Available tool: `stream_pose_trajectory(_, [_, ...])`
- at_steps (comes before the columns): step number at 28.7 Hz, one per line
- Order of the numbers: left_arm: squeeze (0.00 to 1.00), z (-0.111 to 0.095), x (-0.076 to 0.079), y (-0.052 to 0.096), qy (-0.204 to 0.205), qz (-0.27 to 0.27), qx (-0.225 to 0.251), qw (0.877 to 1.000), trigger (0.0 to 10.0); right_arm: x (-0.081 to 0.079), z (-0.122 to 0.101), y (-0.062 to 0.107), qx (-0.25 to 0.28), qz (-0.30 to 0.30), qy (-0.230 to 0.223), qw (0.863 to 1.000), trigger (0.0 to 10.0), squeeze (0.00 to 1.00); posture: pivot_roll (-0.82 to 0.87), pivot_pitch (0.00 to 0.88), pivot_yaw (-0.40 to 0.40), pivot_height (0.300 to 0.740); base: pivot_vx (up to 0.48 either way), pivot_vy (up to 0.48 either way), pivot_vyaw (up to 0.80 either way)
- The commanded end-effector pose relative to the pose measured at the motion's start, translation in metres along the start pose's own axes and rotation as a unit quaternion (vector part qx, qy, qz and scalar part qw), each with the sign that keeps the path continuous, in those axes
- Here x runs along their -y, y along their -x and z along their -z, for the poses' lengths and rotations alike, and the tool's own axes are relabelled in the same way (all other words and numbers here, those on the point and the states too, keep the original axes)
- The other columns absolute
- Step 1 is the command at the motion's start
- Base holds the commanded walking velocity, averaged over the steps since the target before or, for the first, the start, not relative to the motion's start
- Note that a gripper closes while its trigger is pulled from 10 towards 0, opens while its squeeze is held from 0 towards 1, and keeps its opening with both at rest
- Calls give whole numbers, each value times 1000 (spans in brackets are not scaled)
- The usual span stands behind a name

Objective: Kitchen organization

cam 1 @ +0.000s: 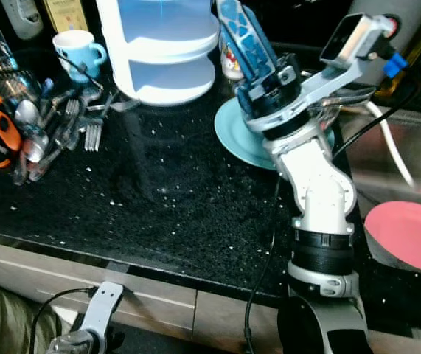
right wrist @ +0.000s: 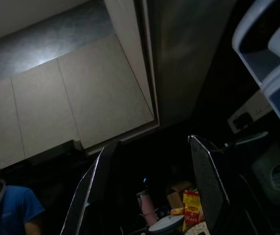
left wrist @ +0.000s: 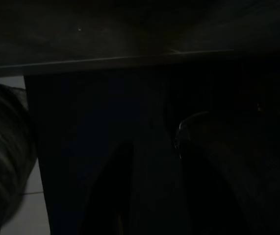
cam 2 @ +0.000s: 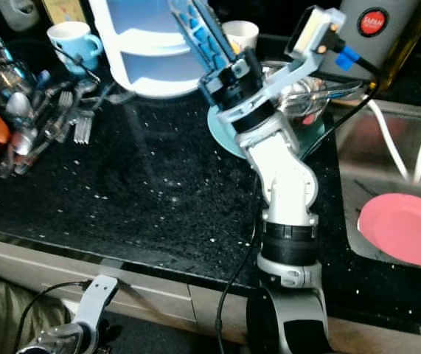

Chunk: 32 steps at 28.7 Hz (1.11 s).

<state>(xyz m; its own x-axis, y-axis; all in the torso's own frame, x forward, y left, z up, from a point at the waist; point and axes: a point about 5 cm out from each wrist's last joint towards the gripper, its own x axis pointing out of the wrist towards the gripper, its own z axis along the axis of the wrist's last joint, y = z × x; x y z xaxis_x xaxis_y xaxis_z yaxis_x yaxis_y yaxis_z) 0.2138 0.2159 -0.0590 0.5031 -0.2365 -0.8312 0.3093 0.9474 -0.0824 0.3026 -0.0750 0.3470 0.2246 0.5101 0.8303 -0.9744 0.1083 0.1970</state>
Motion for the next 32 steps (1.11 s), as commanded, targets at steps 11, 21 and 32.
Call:
stream_pose_trajectory(11, [0,6,3,0,-9,24,-17,1000,10000,22,-2,-2,-6,98,53,994,10000,0,66,130,14,740,0,-248,0])
stream_pose_trajectory(21, [0,6,4,0,-4,21,-14,1000,10000,42,-6,2,-23,175,91,980,10000,0,64,133,7,740,0,-123,0])
stream_pose_trajectory(32, [0,4,4,-1,-7,25,-15,1000,10000,44,-9,5,-90,161,135,974,10000,0,51,128,12,740,0,0,0])
